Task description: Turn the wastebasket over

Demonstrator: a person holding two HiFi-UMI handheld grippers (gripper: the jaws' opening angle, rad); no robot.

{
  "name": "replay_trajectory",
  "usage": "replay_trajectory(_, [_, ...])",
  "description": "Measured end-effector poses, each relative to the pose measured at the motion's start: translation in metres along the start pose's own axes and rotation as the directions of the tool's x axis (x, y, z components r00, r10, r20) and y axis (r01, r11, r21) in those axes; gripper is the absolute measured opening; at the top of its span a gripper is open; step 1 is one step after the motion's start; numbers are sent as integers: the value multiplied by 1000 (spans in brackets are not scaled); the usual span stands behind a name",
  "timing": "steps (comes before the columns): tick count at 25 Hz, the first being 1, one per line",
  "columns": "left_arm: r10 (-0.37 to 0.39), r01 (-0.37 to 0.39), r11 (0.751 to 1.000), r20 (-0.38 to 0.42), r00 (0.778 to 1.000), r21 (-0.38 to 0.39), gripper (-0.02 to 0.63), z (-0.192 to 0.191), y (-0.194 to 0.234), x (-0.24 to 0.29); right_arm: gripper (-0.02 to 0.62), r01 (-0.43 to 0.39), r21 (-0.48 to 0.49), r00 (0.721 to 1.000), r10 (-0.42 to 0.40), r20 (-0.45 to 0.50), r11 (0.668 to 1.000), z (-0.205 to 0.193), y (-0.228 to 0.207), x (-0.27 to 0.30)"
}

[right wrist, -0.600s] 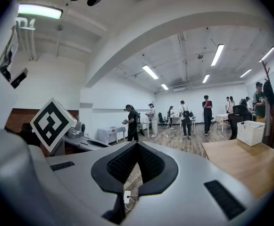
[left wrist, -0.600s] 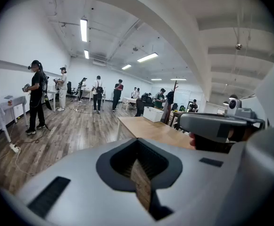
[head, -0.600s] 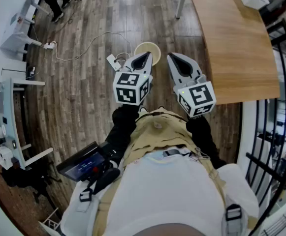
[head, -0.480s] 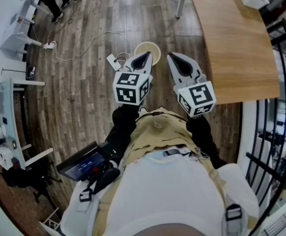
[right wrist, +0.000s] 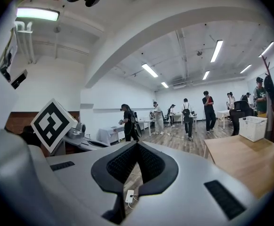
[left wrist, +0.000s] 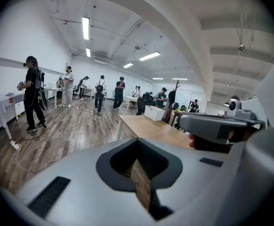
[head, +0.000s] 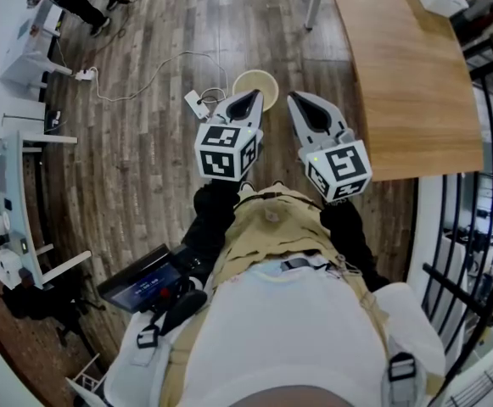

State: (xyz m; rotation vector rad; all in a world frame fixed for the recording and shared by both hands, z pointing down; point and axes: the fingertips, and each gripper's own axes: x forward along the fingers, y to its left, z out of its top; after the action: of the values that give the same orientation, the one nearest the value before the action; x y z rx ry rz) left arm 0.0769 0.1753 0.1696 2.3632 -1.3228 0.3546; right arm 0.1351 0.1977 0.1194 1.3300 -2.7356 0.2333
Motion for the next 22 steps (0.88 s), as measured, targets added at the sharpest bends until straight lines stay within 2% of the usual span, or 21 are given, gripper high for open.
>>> replay_trajectory(9, [13,-14,999,-25,1000,-40,2,-15,7,0,21,-21,33,999,22,-48,999,-17,4,4])
replay_trajectory(15, [8,-12,999,-78,997,-47,2,-34,2,4,21,-19,81,997,24,-72,997,-33,-3,5])
replay_trajectory(19, [15,-23,997,-112,994,-68,2,-43,22,26,21,-10,124,994,23,-106,992,-53,-18,28])
replay_trajectory(22, [1,-12,996,-121,993,-85,2,-46,31,35,21,-2,121,992,17,-121,993,-56,-19,37])
